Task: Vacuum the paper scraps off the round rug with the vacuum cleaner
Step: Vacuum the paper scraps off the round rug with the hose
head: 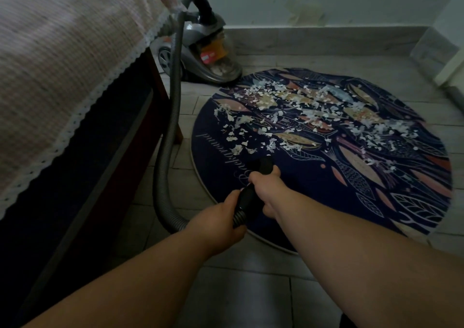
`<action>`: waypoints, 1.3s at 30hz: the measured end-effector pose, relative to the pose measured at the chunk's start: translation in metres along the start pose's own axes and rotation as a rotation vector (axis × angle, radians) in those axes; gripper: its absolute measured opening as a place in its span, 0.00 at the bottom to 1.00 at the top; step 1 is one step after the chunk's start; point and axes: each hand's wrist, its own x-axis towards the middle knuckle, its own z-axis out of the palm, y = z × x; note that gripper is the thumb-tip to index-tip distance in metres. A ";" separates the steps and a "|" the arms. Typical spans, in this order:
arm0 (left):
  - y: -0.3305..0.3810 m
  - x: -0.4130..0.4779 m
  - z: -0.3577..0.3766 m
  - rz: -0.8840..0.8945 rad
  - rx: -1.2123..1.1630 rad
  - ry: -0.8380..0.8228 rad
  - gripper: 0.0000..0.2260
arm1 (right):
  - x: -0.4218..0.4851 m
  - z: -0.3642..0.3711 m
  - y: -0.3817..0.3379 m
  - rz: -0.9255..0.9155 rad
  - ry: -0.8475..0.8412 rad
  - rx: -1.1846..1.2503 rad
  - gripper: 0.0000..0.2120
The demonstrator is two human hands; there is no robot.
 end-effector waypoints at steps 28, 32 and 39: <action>0.005 0.057 0.004 0.011 -0.029 -0.078 0.35 | 0.034 -0.029 -0.025 -0.064 0.067 0.098 0.43; -0.003 0.051 -0.003 -0.029 -0.020 -0.067 0.35 | 0.035 -0.015 -0.028 -0.064 -0.007 0.098 0.43; -0.017 0.041 -0.013 -0.085 -0.032 -0.041 0.35 | 0.037 0.013 -0.033 -0.054 -0.113 0.084 0.44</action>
